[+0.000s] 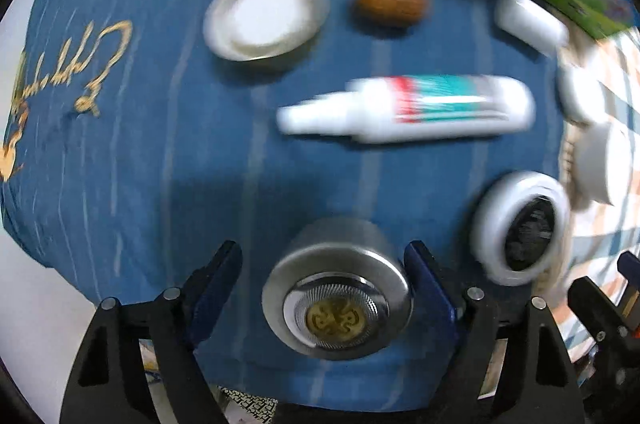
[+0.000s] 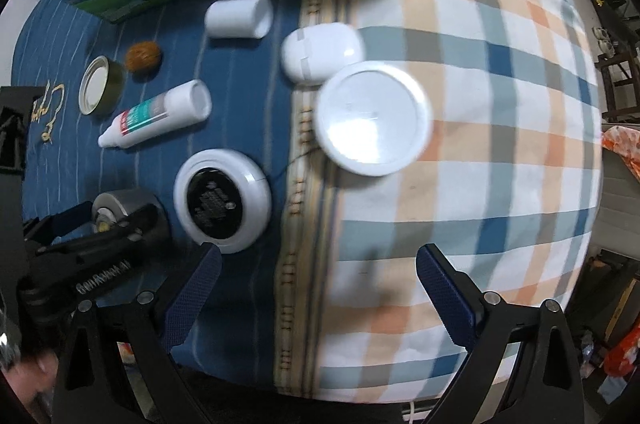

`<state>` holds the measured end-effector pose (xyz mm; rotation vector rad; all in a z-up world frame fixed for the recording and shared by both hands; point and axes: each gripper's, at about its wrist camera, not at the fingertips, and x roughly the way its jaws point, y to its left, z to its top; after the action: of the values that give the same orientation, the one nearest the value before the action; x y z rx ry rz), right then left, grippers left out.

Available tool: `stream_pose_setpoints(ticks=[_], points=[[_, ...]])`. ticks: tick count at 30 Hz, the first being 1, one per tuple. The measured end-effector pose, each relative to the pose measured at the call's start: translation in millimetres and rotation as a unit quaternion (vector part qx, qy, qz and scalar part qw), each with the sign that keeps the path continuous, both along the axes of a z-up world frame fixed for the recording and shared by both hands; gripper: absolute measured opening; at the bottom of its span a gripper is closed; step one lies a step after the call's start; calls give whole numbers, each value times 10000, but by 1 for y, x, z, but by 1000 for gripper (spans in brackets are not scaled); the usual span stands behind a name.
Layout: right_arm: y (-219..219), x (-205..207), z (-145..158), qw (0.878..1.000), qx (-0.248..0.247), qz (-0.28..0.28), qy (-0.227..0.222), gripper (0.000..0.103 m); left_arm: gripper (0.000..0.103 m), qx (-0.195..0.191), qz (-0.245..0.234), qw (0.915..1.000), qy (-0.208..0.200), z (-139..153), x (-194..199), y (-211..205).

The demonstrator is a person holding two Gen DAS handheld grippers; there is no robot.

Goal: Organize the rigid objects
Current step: 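Grasp the silver tin with left tool while right tool grasps black-and-white jar, then carry both items into the cardboard box and release them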

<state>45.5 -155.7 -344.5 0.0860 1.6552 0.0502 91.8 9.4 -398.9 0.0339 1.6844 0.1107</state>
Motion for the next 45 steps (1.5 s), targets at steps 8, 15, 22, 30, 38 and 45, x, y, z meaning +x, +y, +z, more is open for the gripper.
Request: stream_pose_setpoints(ticks=[8, 15, 22, 30, 38, 45], points=[[39, 15, -31, 9985, 199, -370, 365, 99, 83, -799, 807, 9927, 403, -1, -8, 80], [47, 9, -59, 9957, -141, -465, 786, 75, 83, -1620, 1118, 9776, 744, 0, -36, 114], [18, -20, -53, 9923, -352, -585, 1031, 75, 83, -1316, 508, 9851, 986, 3, -47, 84], [9, -32, -59, 9911, -423, -705, 1048, 75, 70, -664, -158, 9957, 624, 11, -58, 67], [50, 9, -70, 9893, -459, -721, 1180, 76, 69, -473, -350, 9976, 366, 29, -61, 42], [55, 24, -79, 9877, -423, -684, 1338, 75, 69, -427, -360, 9977, 381, 23, -54, 37]])
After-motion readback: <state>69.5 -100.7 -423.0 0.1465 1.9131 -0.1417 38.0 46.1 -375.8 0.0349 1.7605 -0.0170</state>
